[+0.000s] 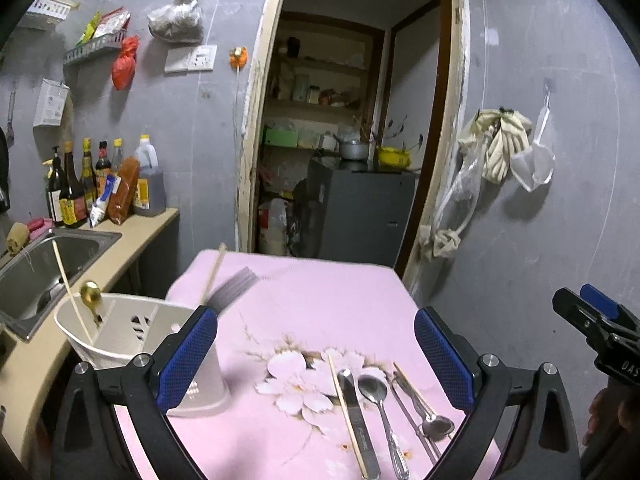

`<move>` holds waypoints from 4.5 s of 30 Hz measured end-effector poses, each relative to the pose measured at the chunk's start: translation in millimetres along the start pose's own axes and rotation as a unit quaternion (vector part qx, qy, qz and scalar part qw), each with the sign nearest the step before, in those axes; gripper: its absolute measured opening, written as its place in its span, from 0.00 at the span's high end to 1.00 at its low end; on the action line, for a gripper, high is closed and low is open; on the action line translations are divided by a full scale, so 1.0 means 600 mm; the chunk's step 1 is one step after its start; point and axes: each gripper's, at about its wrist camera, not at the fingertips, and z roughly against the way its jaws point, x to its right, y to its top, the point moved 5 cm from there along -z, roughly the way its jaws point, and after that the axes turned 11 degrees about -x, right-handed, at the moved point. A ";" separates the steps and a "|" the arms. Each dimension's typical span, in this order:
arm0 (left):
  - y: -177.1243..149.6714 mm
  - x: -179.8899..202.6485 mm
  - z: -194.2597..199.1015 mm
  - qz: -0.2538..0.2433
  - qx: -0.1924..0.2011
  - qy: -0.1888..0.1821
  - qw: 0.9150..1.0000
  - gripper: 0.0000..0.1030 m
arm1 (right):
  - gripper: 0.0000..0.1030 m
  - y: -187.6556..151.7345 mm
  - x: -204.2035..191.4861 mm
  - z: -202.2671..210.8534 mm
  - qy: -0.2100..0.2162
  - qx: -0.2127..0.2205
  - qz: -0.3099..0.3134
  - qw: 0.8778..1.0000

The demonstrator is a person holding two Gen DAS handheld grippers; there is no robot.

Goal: Organize utensils
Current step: 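Move both tools back down over the remaining utensils, then grasp a wooden chopstick with the left tool while the right tool grasps the scissors, then lift and carry the chopstick and scissors toward the white holder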

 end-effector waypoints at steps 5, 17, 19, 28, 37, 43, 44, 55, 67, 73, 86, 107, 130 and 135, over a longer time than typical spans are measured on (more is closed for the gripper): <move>-0.025 0.008 -0.038 -0.006 -0.028 0.011 1.000 0.03 | 0.02 -0.031 0.021 -0.040 0.003 -0.037 -0.005 0.999; -0.053 0.003 -0.123 -0.007 -0.073 0.048 0.996 0.03 | 0.02 -0.071 0.023 -0.166 0.032 -0.104 0.007 0.994; -0.057 0.001 -0.138 -0.008 -0.082 0.051 0.995 0.03 | 0.02 -0.083 0.021 -0.192 0.035 -0.119 0.011 0.992; -0.079 -0.004 -0.231 -0.017 -0.133 0.039 0.990 0.05 | 0.02 -0.137 0.006 -0.302 0.027 -0.190 0.032 0.981; -0.103 0.007 -0.313 0.002 -0.208 -0.004 0.978 0.50 | 0.02 -0.145 -0.035 -0.347 0.017 -0.220 0.070 0.973; -0.116 0.015 -0.341 0.000 -0.242 -0.021 0.970 0.64 | 0.05 -0.146 -0.050 -0.355 0.000 -0.236 0.093 0.967; -0.117 0.017 -0.342 -0.001 -0.244 -0.021 0.970 0.64 | 0.07 -0.146 -0.050 -0.355 -0.003 -0.236 0.094 0.967; -0.117 0.024 -0.350 0.002 -0.265 -0.043 0.963 0.80 | 0.35 -0.141 -0.036 -0.353 -0.007 -0.233 0.075 0.970; -0.118 0.009 -0.354 0.036 -0.286 -0.060 0.956 0.91 | 0.59 -0.155 -0.017 -0.359 0.044 -0.262 0.006 0.964; -0.112 0.013 -0.361 0.029 -0.289 -0.056 0.955 0.91 | 0.59 -0.164 -0.018 -0.358 0.052 -0.267 0.008 0.962; -0.110 0.014 -0.362 0.019 -0.289 -0.059 0.955 0.93 | 0.59 -0.174 -0.042 -0.353 0.095 -0.295 -0.032 0.950; -0.111 0.008 -0.365 0.016 -0.297 -0.072 0.952 0.95 | 0.81 -0.162 -0.051 -0.342 0.086 -0.272 -0.106 0.953; -0.026 -0.060 -0.149 0.059 -0.168 -0.119 0.977 0.95 | 0.83 -0.105 -0.099 -0.165 0.101 -0.175 -0.075 0.977; -0.007 -0.078 -0.112 0.046 -0.157 -0.128 0.978 0.95 | 0.83 -0.106 -0.124 -0.122 0.089 -0.166 -0.067 0.980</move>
